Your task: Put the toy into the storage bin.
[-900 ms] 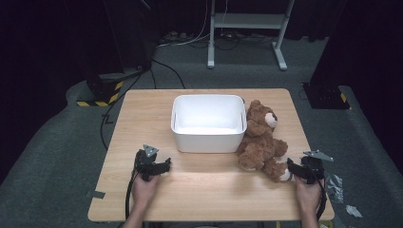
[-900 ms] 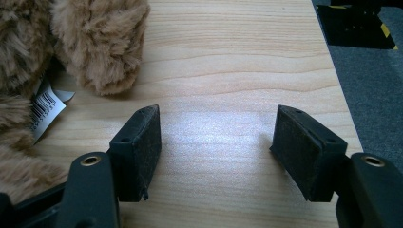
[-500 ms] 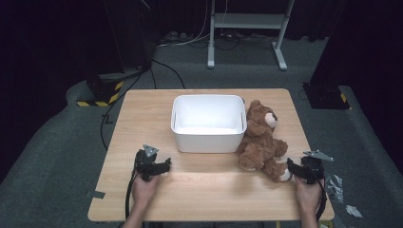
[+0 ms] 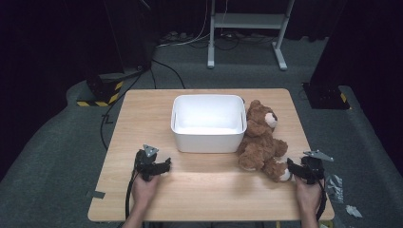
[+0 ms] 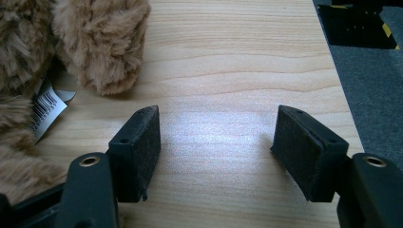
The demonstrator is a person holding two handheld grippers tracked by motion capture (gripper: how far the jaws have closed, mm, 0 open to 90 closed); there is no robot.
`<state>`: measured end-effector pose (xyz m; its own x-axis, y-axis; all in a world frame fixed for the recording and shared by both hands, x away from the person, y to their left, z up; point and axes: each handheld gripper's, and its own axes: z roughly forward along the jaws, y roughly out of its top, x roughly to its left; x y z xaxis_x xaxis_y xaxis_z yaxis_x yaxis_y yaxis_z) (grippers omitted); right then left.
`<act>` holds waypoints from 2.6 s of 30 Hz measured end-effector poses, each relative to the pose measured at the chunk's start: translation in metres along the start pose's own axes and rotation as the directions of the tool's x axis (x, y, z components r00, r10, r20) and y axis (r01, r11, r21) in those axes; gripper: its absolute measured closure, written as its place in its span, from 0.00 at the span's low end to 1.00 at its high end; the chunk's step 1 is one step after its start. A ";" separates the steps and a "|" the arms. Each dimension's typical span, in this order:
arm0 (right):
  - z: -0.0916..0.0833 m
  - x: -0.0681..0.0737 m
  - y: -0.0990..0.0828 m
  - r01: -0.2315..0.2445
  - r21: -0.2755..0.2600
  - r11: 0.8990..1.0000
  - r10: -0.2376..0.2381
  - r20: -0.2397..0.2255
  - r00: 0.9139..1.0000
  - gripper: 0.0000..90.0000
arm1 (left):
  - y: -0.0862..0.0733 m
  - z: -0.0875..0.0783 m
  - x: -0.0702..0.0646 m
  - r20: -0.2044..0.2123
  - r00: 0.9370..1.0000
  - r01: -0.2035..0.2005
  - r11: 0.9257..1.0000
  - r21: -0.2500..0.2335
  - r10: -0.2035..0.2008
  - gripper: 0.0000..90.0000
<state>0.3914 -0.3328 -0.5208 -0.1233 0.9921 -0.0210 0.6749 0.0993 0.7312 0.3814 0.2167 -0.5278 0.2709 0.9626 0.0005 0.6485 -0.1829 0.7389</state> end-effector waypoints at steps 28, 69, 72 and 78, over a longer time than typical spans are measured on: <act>-0.007 -0.002 -0.005 -0.050 0.006 0.999 0.050 -0.012 0.999 0.25 | 0.000 0.000 0.000 -0.003 1.000 0.003 1.000 0.002 -0.003 0.21; -0.035 0.002 -0.017 -0.119 -0.108 0.987 0.106 -0.119 0.987 0.27 | 0.000 0.000 0.000 -0.002 1.000 0.003 1.000 0.000 -0.003 0.21; -0.038 0.003 -0.016 -0.123 -0.122 0.985 0.107 -0.132 0.986 0.27 | 0.000 0.000 0.000 -0.002 1.000 0.002 1.000 0.001 -0.002 0.21; -0.044 0.009 -0.009 -0.114 -0.144 0.983 0.094 -0.137 0.986 0.27 | 0.000 0.000 0.000 -0.002 1.000 0.003 1.000 0.000 -0.003 0.21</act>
<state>0.3527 -0.3285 -0.4975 -0.1576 0.9773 0.1417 0.5727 -0.0264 0.8193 0.3817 0.2162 -0.5277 0.2678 0.9635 -0.0003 0.6492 -0.1802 0.7390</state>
